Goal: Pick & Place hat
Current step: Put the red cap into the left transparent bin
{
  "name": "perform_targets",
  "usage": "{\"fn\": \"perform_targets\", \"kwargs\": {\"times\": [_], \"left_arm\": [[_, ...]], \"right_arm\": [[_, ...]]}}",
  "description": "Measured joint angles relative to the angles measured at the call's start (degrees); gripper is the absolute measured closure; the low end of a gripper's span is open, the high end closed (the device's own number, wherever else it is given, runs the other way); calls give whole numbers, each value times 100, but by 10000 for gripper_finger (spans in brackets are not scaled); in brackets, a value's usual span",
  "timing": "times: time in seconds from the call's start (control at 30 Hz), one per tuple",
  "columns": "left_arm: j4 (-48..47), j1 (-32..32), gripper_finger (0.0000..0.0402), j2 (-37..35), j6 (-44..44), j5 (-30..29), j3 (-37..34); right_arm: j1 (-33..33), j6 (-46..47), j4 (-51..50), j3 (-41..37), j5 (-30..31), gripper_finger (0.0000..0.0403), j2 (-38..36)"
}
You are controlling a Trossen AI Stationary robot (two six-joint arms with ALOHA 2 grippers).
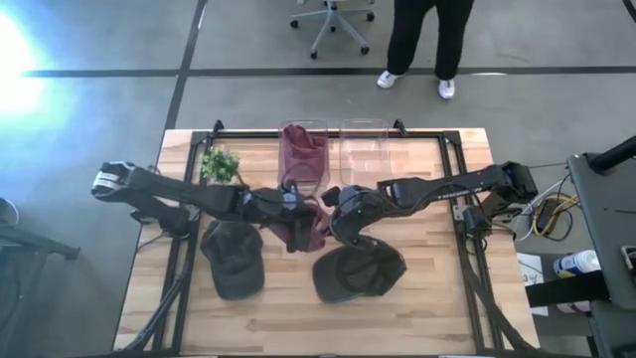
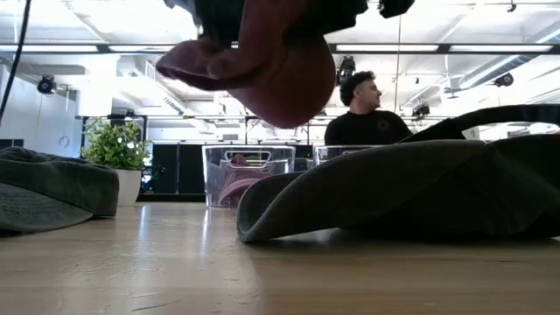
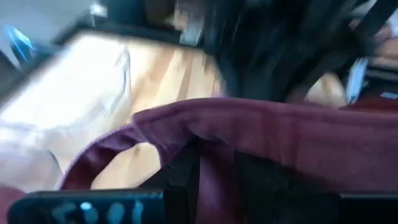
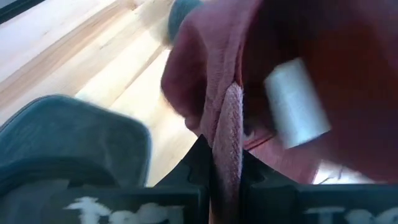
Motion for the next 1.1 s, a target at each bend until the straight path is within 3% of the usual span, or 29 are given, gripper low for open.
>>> {"fn": "perform_targets", "kwargs": {"times": [0.2,0.33,0.53,0.73,1.0,1.1], "left_arm": [[-1380,0,307,-381,41,-30,231],[-1368,0,307,-650,-22,-84,304],[-1492,37,307,-397,209,-87,180],[-1971,26,307,-620,149,-183,879],[-4785,-271,307,-683,-689,-124,1707],[-5020,-454,307,-681,-1158,-82,1618]], "right_arm": [[6,-22,-96,-8,1,390,1],[8,32,-52,-16,1,390,2],[6,63,275,-18,1,390,4],[-80,338,150,-169,27,390,8],[-80,377,164,-256,154,390,11],[-93,384,197,-265,163,390,11]]}}
